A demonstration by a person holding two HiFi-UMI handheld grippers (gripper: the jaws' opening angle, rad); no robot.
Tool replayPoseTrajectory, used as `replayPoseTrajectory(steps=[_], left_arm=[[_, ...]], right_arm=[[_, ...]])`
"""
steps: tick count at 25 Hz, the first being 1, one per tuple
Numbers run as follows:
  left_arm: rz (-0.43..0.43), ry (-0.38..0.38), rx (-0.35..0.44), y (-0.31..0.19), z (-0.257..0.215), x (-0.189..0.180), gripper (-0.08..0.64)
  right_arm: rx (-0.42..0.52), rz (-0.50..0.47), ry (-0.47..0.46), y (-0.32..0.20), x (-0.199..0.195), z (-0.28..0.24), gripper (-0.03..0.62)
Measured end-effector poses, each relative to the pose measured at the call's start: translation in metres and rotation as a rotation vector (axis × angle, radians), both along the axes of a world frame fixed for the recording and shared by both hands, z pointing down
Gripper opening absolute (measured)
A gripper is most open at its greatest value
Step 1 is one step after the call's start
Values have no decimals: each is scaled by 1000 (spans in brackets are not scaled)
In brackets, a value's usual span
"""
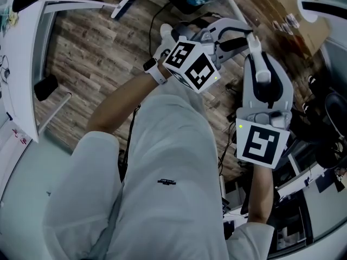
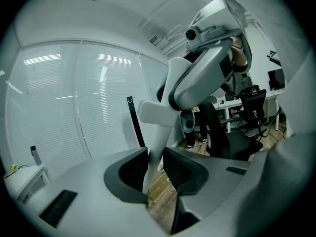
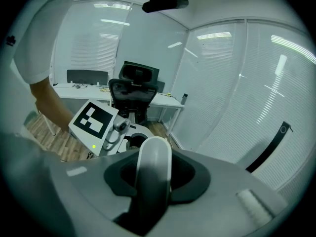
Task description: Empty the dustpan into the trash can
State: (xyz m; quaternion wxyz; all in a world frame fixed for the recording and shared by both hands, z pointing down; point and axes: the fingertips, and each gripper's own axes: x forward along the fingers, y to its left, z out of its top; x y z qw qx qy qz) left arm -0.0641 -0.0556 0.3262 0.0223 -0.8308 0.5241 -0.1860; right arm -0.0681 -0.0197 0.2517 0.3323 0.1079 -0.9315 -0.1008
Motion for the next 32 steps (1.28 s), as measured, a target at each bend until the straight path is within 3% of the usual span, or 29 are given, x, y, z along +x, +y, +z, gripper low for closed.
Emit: replayPoseTrajectory(steps=[15, 32], left_arm=[[-104, -2, -38, 14, 12, -17, 109], [-96, -41, -54, 27, 18, -16, 118]], right_arm=[[224, -285, 74, 21, -7, 17, 115], [394, -499, 84, 41, 4, 30, 120]])
